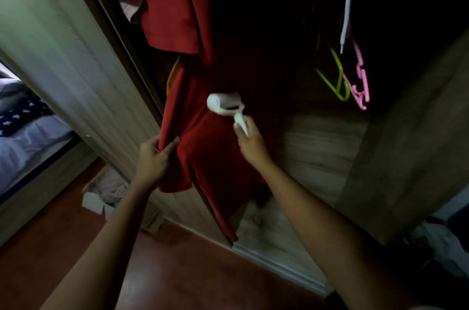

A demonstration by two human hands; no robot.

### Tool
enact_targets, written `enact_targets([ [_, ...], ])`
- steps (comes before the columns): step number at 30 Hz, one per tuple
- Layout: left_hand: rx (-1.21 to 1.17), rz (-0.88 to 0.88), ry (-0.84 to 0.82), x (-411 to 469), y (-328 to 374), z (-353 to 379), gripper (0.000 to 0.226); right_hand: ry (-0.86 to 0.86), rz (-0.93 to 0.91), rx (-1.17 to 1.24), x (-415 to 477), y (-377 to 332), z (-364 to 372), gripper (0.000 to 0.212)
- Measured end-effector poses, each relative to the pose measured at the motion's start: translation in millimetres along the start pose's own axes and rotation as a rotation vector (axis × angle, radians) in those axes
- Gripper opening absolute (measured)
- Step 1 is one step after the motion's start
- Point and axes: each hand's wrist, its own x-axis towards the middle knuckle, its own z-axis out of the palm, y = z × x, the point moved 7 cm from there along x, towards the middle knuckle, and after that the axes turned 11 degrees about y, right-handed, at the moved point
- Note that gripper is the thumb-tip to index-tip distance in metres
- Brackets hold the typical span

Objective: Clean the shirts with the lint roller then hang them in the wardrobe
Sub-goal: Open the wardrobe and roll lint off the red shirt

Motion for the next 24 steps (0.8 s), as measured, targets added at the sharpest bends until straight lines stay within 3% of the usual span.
enact_targets([
  [6,-0.003,-0.015,0.005,-2,0,-3,0.033,-0.269,0.17,-0.209,-79,112,21,0.028],
  [17,-0.028,-0.029,-0.017,-12,2,6,0.027,0.131,-0.03,-0.01,72,3,-54,0.01],
  [20,-0.037,-0.01,-0.028,-13,5,5,0.026,0.099,-0.009,-0.017,69,16,-45,0.011],
  [24,-0.019,0.005,-0.02,-12,7,3,0.031,-0.049,0.025,-0.151,13,86,-12,0.017],
])
